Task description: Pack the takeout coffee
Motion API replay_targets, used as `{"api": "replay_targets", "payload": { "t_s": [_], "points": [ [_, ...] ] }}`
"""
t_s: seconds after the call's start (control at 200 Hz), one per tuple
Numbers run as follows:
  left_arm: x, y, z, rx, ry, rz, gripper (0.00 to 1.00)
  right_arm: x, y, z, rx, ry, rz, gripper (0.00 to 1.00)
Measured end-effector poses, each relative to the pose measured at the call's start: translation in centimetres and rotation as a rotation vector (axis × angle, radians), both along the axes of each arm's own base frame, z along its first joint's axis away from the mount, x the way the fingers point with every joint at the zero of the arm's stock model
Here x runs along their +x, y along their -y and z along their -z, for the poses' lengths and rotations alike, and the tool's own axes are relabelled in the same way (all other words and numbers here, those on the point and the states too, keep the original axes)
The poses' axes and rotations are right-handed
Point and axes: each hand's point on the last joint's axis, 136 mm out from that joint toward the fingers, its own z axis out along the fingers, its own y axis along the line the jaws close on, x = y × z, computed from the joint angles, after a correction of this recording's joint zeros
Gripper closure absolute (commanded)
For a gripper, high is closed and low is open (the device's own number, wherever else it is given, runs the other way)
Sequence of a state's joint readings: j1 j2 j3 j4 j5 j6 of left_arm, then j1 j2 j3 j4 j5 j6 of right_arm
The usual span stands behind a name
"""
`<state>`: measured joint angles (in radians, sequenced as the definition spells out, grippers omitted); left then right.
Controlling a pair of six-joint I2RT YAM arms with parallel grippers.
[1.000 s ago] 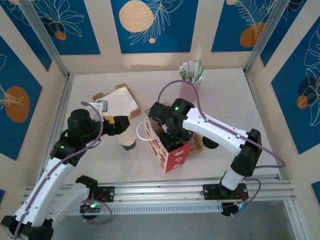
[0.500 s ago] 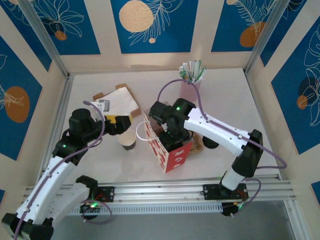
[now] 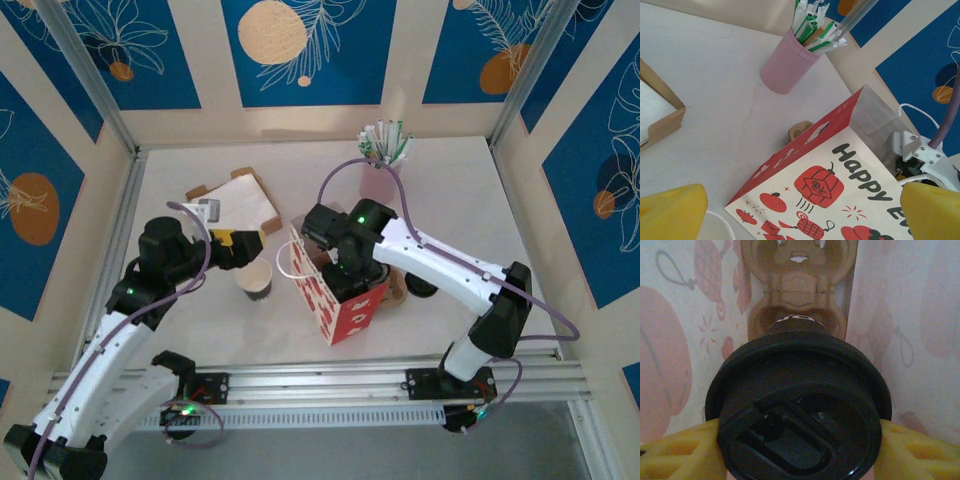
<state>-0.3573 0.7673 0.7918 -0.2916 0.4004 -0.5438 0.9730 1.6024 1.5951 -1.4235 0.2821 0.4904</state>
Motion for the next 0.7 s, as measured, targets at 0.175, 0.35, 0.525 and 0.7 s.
{"api": "replay_targets", "payload": {
  "t_s": [0.175, 0.35, 0.525, 0.7],
  "points": [
    [0.0, 0.0, 0.5, 0.002, -0.006, 0.000, 0.01, 0.1, 0.0, 0.5, -0.003, 0.002, -0.001, 0.43],
    [0.0, 0.1, 0.5, 0.000, -0.004, 0.003, 0.01, 0.2, -0.1, 1.0, -0.003, 0.006, -0.003, 0.43],
    [0.1, 0.1, 0.5, -0.002, -0.002, 0.004, 0.01, 0.2, -0.1, 1.2, -0.002, 0.007, -0.003, 0.42],
    [0.0, 0.2, 0.4, -0.008, -0.002, 0.009, 0.01, 0.3, -0.2, 1.2, 0.002, 0.010, -0.003, 0.42]
  ]
}}
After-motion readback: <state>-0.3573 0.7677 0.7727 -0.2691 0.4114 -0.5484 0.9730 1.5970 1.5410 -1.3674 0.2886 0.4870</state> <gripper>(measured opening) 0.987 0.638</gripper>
